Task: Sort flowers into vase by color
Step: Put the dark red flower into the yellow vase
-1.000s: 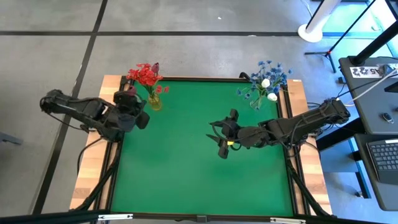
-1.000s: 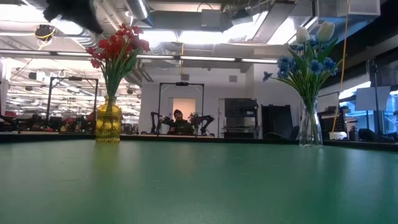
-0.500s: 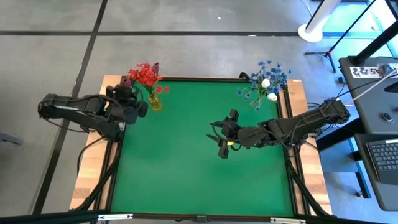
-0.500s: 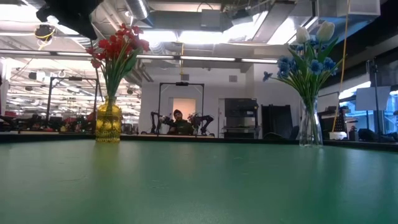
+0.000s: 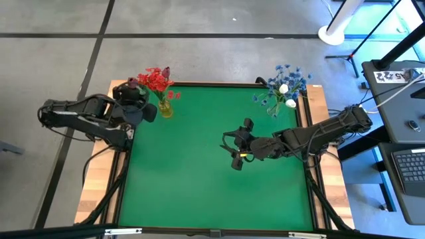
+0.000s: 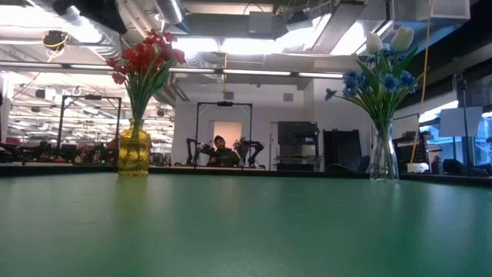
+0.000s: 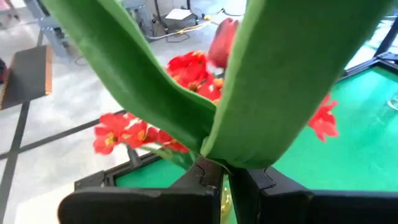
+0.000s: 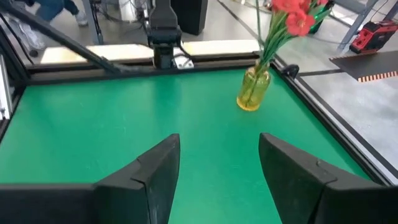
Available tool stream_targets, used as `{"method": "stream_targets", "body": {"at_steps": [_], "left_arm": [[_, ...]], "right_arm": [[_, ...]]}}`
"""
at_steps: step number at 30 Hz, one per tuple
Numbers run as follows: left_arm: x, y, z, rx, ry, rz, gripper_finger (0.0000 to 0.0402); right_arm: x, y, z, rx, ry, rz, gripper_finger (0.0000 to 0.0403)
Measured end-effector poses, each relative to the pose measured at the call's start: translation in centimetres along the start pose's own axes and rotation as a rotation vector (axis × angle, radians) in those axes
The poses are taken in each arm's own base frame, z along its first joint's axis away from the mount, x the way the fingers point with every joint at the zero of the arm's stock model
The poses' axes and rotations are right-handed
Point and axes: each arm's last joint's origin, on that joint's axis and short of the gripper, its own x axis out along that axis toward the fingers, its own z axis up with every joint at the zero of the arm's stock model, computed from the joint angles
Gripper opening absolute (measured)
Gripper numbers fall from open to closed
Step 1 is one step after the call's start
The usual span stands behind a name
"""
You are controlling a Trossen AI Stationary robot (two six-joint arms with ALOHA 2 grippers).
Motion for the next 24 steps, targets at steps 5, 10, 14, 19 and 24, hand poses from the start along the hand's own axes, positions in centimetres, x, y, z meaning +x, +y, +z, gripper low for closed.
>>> {"method": "stream_targets", "body": {"at_steps": [5, 10, 14, 19, 24], "left_arm": [[0.4, -0.5, 0.2, 0.024, -0.009, 0.013, 0.001], [1.2, -0.9, 0.2, 0.046, 0.005, 0.064, 0.0011], [1.8, -1.1, 0.2, 0.072, 0.025, 0.1, 0.0011], [2.6, -1.4, 0.1, 0.099, 0.059, 0.14, 0.0011], [3.4, -1.7, 0.0, 0.125, 0.075, 0.174, 0.0011]], "right_arm": [[0.1, 0.1, 0.0, 0.002, -0.001, 0.0, 0.0216], [0.1, 0.1, 0.0, 0.002, -0.001, 0.0, 0.0216], [0.1, 0.1, 0.0, 0.002, 0.0, 0.0, 0.0216], [0.1, 0.1, 0.0, 0.002, 0.0, 0.0, 0.0216], [0.1, 0.1, 0.0, 0.002, 0.001, 0.008, 0.0216]]}}
